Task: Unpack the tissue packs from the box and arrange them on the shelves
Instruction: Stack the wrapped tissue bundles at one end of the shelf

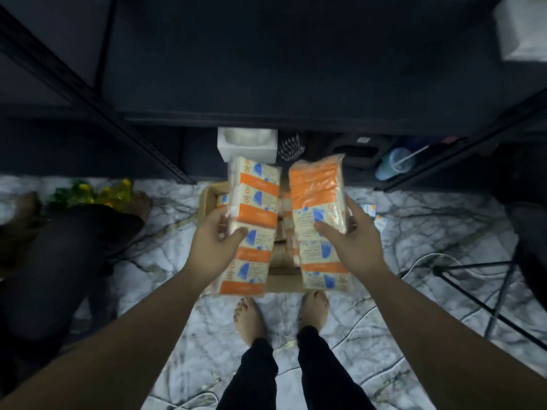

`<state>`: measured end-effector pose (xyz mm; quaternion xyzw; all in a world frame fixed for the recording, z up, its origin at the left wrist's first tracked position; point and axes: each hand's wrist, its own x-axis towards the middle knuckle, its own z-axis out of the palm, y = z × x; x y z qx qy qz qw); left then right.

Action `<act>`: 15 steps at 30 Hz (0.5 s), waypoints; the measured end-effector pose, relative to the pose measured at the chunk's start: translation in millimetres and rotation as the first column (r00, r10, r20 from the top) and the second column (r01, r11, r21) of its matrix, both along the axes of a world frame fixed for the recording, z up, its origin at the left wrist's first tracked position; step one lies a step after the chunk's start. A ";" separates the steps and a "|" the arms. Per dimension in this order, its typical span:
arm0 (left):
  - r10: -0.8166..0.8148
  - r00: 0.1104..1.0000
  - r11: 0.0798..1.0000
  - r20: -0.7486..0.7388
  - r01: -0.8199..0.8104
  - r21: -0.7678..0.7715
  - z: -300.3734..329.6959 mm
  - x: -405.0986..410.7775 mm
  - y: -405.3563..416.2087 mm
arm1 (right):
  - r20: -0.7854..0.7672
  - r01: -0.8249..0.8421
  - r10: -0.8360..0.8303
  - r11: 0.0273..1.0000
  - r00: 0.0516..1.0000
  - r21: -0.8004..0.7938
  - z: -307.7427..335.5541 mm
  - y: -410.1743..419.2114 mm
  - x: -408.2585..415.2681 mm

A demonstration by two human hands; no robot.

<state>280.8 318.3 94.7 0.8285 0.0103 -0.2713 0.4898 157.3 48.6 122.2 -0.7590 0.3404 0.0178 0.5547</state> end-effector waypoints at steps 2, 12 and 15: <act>0.020 0.998 0.997 0.067 -0.015 -0.079 51.6 -17.0 -4.8 | 0.022 0.008 -0.007 1.000 1.000 -0.018 42.0 -0.2 -7.6; -0.031 0.961 0.990 0.275 0.068 -0.126 227.5 -38.7 -9.4 | 0.198 0.010 0.014 0.993 0.980 -0.121 206.0 4.0 -33.1; 0.022 0.951 0.980 0.307 0.040 -0.194 275.9 -41.4 -8.6 | 0.325 0.050 -0.004 0.990 0.946 -0.133 257.9 12.5 -34.8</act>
